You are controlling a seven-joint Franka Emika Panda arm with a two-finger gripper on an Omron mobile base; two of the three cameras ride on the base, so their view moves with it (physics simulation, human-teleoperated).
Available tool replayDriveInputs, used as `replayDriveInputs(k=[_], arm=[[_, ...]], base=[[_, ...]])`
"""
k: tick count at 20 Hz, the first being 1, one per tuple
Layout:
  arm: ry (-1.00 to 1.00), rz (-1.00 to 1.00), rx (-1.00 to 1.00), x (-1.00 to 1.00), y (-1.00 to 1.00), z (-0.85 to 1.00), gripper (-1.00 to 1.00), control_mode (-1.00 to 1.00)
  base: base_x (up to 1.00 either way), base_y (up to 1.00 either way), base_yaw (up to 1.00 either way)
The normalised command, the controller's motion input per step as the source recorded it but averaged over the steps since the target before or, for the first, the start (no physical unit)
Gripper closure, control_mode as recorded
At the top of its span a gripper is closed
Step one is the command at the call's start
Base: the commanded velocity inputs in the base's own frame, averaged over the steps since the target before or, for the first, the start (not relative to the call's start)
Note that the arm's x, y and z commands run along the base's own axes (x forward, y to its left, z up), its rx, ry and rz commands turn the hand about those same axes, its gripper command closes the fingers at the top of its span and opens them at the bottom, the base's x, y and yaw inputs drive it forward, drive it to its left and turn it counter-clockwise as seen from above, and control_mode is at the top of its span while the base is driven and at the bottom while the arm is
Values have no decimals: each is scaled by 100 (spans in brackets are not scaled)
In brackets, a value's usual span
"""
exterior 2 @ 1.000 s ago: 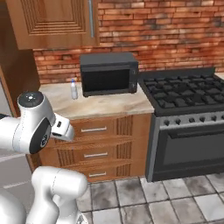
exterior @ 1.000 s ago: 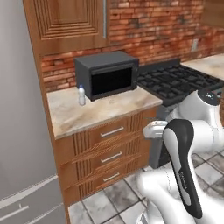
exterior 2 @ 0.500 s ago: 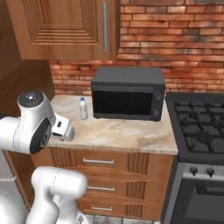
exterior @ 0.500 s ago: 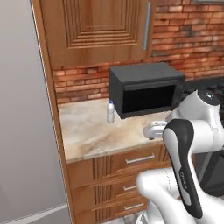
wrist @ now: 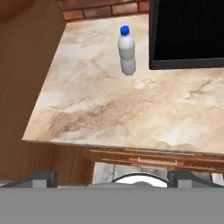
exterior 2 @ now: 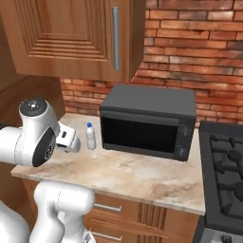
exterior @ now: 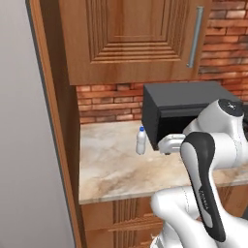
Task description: Place the drinks on the dining counter in a tight cluster.
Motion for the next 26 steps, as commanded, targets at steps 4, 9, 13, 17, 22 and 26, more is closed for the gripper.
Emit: replayDriveInputs(k=[4, 9, 13, 17, 22, 26], arm=[[0, 0, 0, 0, 0, 0, -100, 100], [0, 0, 0, 0, 0, 0, -100, 100], [0, 0, 0, 0, 0, 0, -100, 100], [0, 0, 0, 0, 0, 0, -100, 100], [0, 0, 0, 0, 0, 0, -100, 100], [0, 0, 0, 0, 0, 0, -100, 100]], base=[[45, 9, 0], [35, -11, 0], [39, 0, -9], [45, -4, -14], [64, -8, -21], [94, -3, -9]])
